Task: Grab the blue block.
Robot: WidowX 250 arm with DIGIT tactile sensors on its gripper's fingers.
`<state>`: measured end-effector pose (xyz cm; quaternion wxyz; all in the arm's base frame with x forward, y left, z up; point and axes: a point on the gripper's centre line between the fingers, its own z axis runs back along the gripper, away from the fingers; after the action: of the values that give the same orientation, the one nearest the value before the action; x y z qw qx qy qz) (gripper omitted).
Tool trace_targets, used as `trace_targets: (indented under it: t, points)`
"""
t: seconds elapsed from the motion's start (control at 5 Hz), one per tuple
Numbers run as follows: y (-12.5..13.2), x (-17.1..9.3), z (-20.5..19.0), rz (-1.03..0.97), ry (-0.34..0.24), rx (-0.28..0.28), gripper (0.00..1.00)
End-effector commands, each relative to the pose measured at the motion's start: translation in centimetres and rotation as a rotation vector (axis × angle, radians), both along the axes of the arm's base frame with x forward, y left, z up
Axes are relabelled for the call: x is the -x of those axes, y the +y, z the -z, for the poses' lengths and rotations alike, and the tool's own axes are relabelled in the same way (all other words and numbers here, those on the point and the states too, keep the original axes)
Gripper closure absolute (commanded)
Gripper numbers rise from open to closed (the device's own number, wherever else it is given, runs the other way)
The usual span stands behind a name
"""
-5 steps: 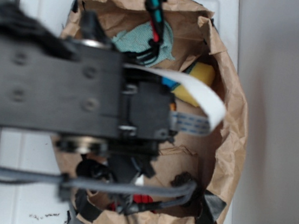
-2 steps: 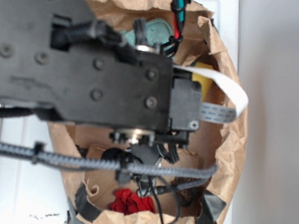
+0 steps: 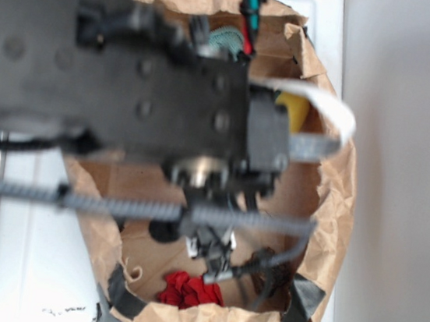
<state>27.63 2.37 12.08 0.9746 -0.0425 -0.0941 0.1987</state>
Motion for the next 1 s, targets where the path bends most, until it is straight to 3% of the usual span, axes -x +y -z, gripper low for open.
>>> trace_targets:
  t: [0.0, 0.4, 0.6, 0.8]
  points:
    - [2.0, -1.2, 1.6, -0.225, -0.026, 0.057, 0.0]
    - [2.8, -3.1, 3.7, -0.216, -0.03, 0.016, 0.0]
    - [3.3, -3.2, 4.3, -0.223, -0.046, -0.028, 0.0]
    - [3.9, -2.4, 3.6, -0.211, -0.024, -0.052, 0.0]
